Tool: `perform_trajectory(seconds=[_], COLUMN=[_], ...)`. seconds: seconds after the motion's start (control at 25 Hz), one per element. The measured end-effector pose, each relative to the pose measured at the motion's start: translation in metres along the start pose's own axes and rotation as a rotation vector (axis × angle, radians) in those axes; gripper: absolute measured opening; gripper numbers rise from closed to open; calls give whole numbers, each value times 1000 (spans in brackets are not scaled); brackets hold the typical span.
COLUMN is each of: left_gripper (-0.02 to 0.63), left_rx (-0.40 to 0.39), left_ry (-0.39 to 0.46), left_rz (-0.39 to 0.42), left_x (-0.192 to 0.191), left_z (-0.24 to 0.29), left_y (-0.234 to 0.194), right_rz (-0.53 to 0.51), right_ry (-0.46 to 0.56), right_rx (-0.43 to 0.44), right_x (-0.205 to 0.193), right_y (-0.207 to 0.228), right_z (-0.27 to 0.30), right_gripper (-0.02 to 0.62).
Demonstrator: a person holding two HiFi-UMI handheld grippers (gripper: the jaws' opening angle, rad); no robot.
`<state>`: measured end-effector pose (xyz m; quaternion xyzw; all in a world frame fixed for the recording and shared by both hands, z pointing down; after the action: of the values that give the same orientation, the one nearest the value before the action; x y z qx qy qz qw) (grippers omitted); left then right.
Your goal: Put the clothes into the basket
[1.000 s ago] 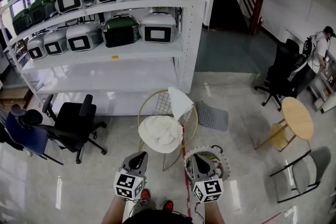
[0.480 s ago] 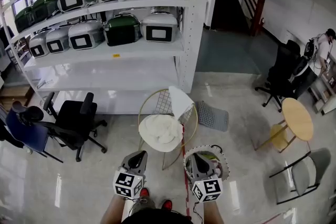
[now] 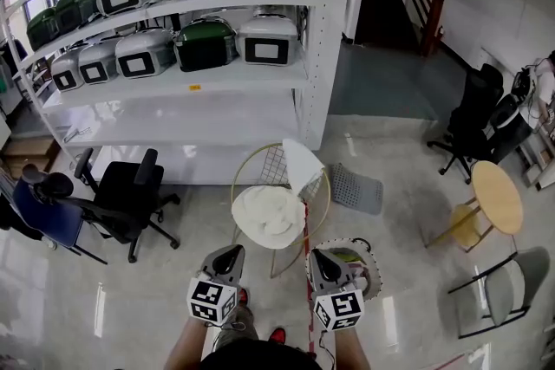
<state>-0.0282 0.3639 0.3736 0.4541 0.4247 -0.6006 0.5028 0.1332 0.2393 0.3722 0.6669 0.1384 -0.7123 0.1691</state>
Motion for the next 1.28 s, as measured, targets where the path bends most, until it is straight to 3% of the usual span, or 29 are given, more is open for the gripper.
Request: perform_trajectory(seconds=[0.24, 0.8, 1.04, 1.28], left_gripper=[2, 2, 0, 2], left_rx=[-21, -153, -185, -251], left_ry=[-18, -50, -92, -121], left_rz=[-4, -30, -51, -67], left_x=[0, 17, 6, -10], left_z=[33, 148, 194, 235], left_y=[-20, -133, -196, -232], right_rz=[17, 47, 61, 76], right_ry=[-19, -97, -148, -214], right_rx=[-23, -115, -156, -204], right_x=[-5, -10, -26, -51], right_y=[17, 36, 33, 38], right_z=[33, 177, 239, 283], right_gripper=[26, 26, 26, 26])
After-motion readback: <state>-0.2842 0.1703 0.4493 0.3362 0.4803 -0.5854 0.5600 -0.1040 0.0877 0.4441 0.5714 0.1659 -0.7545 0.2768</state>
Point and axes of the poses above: the fingertips, and each gripper's own axes: z forward along the fingers, y to its right, x out of its top, the point moved 3 cm from there along -z, backward along the fingers, and after that the axes turned 4 degrees about -x, right-handed, at the moved point
